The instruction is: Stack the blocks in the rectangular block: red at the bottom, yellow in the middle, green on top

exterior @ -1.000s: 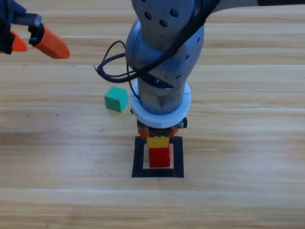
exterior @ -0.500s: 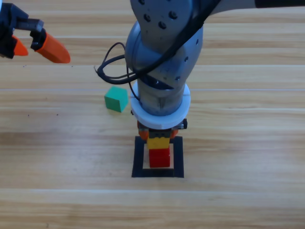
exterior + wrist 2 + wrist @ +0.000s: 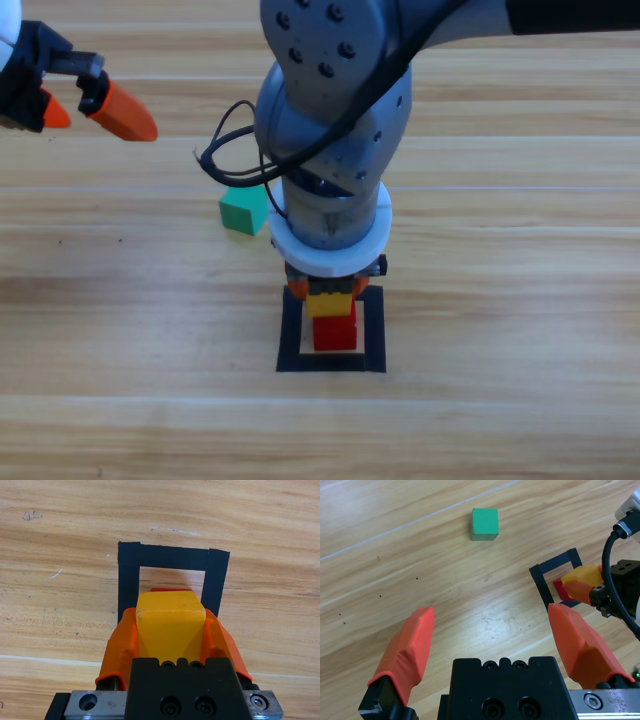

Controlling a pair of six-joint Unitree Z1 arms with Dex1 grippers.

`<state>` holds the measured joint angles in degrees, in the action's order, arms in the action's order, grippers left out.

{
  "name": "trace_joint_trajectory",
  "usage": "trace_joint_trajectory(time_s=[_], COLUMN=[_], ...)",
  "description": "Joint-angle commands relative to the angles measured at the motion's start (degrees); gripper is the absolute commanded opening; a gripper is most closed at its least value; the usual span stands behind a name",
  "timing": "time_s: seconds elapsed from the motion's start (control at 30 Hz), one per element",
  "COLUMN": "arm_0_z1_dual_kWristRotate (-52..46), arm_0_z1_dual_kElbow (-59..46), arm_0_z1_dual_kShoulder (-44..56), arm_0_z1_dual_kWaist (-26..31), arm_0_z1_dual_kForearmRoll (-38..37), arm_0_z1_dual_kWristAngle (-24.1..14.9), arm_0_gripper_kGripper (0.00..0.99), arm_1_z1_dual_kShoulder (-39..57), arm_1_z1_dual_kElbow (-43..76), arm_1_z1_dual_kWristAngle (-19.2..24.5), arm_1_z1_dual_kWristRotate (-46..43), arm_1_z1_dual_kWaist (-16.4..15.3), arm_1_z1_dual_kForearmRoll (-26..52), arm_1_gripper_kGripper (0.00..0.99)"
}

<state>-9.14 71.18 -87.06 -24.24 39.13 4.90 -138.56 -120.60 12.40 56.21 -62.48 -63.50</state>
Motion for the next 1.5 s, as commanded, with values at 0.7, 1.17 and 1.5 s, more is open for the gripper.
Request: trace_joint_trajectory(time_s=[0.7, 1.17, 1.5], arm_0_z1_dual_kWristRotate=[-1.1, -3.6, -1.6], arm_0_z1_dual_kElbow=[-4.9, 6.8, 11.6], arm_0_z1_dual_kShoulder=[-2.9, -14.9, -24.2], arm_0_z1_dual_kWaist=[3.7, 4.9, 4.9], arm_0_z1_dual_kForearmRoll=[-6.7, -4.0, -1.9], arm_0_z1_dual_kWristAngle=[1.3, 2.3, 1.8], arm_0_gripper_kGripper=[0.974, 0.974, 0.974], arm_1_z1_dual_kShoulder=[1.4, 30.9, 33.8], arm_1_z1_dual_kElbow=[0.9, 19.9, 26.5], arm_1_z1_dual_kWristAngle=[1.8, 8.8, 8.1], arm_1_z1_dual_kWristRotate=[-0.1, -8.7, -17.4], arm_1_z1_dual_kWaist=[-0.1, 2.8, 3.2], arm_1_z1_dual_kForearmRoll=[-2.1, -1.7, 4.4], arm_1_gripper_kGripper=[0.99, 0.99, 0.989])
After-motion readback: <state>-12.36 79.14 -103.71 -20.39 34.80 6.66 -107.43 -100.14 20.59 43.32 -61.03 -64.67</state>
